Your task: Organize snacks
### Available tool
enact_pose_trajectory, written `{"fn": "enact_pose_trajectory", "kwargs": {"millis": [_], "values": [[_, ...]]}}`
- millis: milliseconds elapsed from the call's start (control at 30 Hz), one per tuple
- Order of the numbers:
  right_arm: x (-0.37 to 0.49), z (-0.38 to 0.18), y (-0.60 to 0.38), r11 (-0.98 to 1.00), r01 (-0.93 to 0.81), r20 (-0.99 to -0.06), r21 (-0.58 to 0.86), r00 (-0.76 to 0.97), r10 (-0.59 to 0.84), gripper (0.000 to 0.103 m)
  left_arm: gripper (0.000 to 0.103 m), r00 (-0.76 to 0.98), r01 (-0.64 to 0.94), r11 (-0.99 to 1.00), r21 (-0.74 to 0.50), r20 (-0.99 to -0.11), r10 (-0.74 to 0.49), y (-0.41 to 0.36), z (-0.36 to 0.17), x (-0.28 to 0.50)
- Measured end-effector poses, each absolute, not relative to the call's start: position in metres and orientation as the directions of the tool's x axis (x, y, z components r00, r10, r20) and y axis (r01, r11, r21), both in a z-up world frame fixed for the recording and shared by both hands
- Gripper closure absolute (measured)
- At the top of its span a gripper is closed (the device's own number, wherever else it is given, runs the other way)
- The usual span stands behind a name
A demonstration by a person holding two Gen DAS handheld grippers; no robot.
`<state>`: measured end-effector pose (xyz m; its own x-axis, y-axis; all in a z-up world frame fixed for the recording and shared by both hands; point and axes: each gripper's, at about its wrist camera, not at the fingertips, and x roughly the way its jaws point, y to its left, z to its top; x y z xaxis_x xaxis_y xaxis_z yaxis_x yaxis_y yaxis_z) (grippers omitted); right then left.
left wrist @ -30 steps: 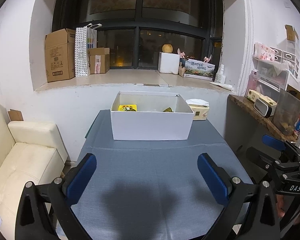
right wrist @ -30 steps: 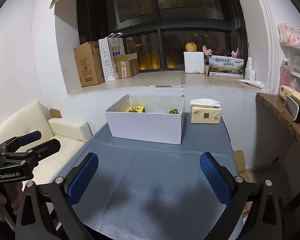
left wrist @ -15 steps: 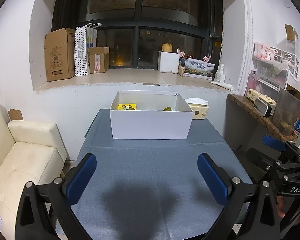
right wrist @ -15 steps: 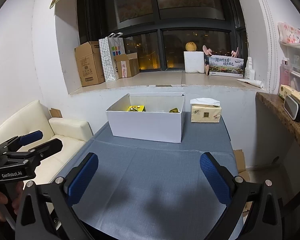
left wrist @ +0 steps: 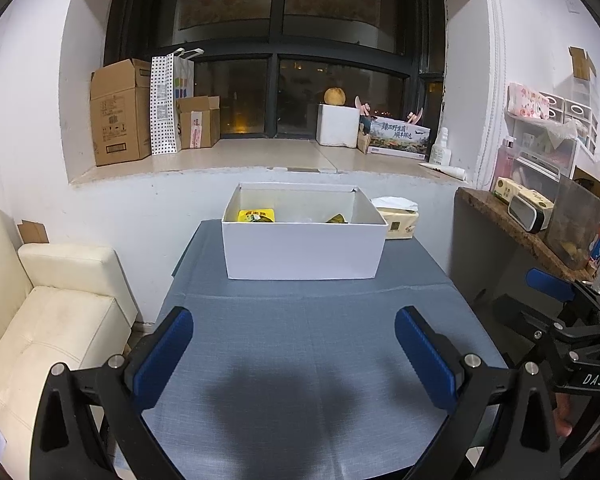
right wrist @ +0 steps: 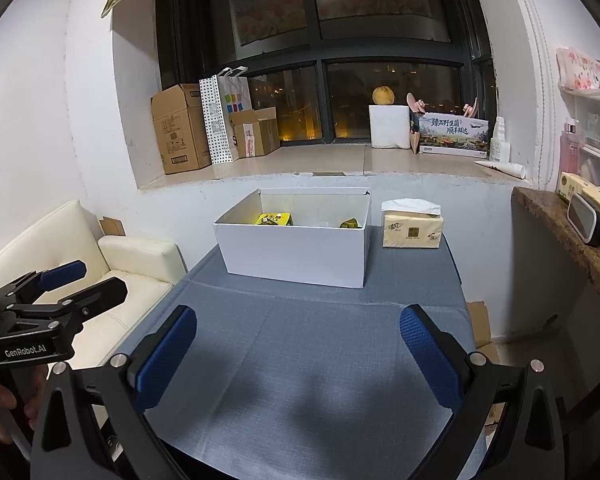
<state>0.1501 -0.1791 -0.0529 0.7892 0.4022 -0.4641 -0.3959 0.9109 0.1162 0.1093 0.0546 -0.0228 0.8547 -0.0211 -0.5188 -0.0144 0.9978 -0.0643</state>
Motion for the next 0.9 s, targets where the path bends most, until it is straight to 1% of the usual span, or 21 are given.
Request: {"fn": "enact_pose_trajectory", "kwargs": {"millis": [900], "values": [[0.1437, -0.05, -0.1776, 0.905, -0.409, -0.455, 0.115, 0.789, 0.414, 0.0, 0.0, 0.857, -0.01, 0.998, -0.066, -0.515, -0.025, 0.0558, -0.0211, 0.1051]]}}
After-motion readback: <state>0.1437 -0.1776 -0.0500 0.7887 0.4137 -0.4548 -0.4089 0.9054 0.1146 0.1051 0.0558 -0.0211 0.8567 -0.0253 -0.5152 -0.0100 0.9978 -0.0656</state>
